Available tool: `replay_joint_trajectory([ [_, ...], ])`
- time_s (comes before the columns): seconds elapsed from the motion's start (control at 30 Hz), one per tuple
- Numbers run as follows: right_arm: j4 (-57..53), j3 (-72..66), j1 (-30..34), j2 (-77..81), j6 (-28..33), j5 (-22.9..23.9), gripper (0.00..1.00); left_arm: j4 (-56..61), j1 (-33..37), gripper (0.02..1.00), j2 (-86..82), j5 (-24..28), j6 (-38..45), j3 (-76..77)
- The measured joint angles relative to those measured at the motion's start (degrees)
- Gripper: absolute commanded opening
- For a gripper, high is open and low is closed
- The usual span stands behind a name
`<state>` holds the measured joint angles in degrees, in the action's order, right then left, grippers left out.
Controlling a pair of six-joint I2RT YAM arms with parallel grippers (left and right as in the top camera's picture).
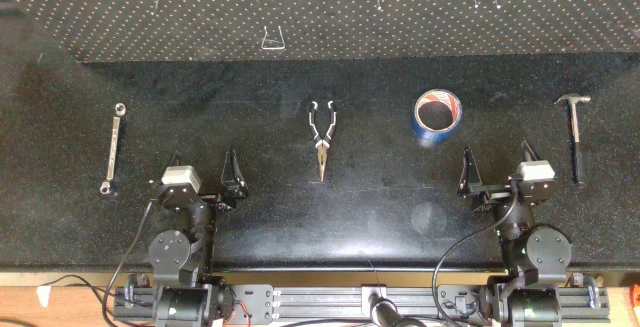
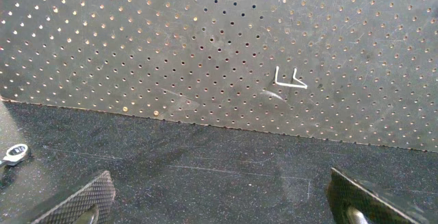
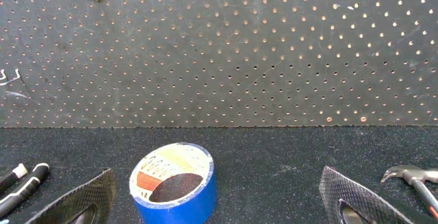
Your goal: Place Tools Onto Pegboard
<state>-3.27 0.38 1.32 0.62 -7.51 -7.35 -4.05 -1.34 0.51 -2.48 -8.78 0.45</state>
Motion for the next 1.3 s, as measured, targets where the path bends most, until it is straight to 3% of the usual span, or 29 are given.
replay_joint_trajectory([
  [1.1,0.0,0.0,0.0,0.0,0.0,0.0,0.974,0.0,0.2,0.996,0.0,0.0,0.2,0.0],
  [1.3,0.0,0.0,0.0,0.0,0.0,0.0,0.976,-2.5,0.5,0.993,7.8,0.0,7.0,2.8],
])
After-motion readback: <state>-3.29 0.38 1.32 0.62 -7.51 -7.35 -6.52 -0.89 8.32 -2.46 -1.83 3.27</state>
